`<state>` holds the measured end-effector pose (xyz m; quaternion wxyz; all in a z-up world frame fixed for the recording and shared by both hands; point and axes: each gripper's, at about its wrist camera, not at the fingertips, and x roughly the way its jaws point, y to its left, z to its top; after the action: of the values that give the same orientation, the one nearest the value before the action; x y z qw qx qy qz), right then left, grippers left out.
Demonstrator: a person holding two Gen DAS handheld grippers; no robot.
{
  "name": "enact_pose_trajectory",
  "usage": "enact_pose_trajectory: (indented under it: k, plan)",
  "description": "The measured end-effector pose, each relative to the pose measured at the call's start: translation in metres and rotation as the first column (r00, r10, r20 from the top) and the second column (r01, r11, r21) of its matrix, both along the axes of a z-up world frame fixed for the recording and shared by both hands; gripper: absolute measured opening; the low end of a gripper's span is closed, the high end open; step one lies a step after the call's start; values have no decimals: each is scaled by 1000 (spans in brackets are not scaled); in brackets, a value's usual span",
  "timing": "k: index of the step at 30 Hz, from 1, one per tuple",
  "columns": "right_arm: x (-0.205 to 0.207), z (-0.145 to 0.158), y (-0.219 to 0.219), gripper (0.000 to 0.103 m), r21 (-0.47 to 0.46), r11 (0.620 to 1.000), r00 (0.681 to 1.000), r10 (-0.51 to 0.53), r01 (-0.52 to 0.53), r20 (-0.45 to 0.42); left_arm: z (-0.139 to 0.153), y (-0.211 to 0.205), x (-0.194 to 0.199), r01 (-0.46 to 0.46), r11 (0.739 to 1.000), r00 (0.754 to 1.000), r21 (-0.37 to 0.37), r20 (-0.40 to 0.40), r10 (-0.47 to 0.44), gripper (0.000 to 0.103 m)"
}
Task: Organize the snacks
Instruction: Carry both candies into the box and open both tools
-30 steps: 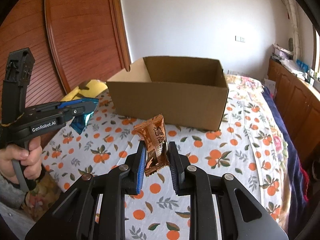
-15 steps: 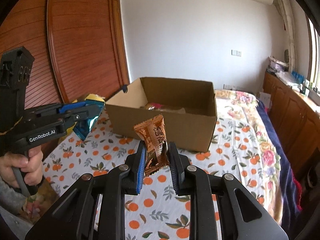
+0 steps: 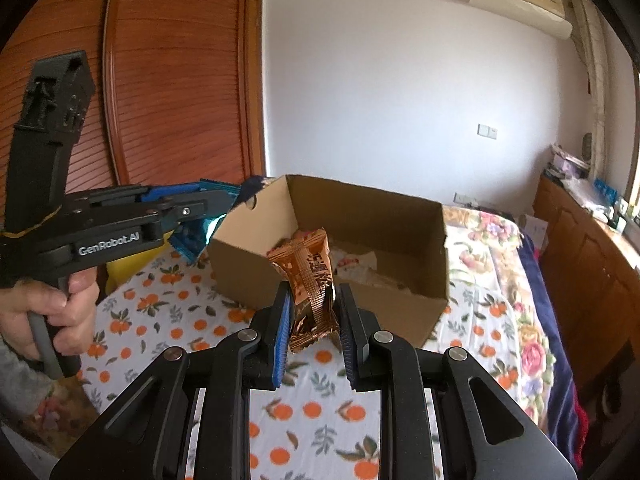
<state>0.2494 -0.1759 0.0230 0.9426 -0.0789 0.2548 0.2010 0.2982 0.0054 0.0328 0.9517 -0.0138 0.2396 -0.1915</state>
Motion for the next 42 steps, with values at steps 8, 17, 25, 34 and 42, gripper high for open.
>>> enact_pose_trajectory:
  k: [8, 17, 25, 34, 42]
  plan:
    - [55, -10, 9, 20, -4, 1000, 1000, 22, -22, -11, -27, 8, 57, -42, 999, 998, 3, -48, 42, 25]
    - [107, -28, 9, 20, 10, 1000, 999, 24, -24, -47, -47, 4, 96, -54, 999, 995, 10, -80, 54, 25]
    - [136, -45, 4, 20, 14, 1000, 997, 12, -11, -82, -65, -3, 115, -75, 997, 988, 34, -133, 79, 25]
    - [147, -53, 2, 21, 26, 1000, 993, 18, -15, -116, -72, -11, 120, -93, 994, 983, 64, -155, 102, 27]
    - [149, -59, 4, 34, 18, 1000, 991, 5, -2, -136, -71, -13, 113, -93, 992, 978, 84, -177, 106, 39]
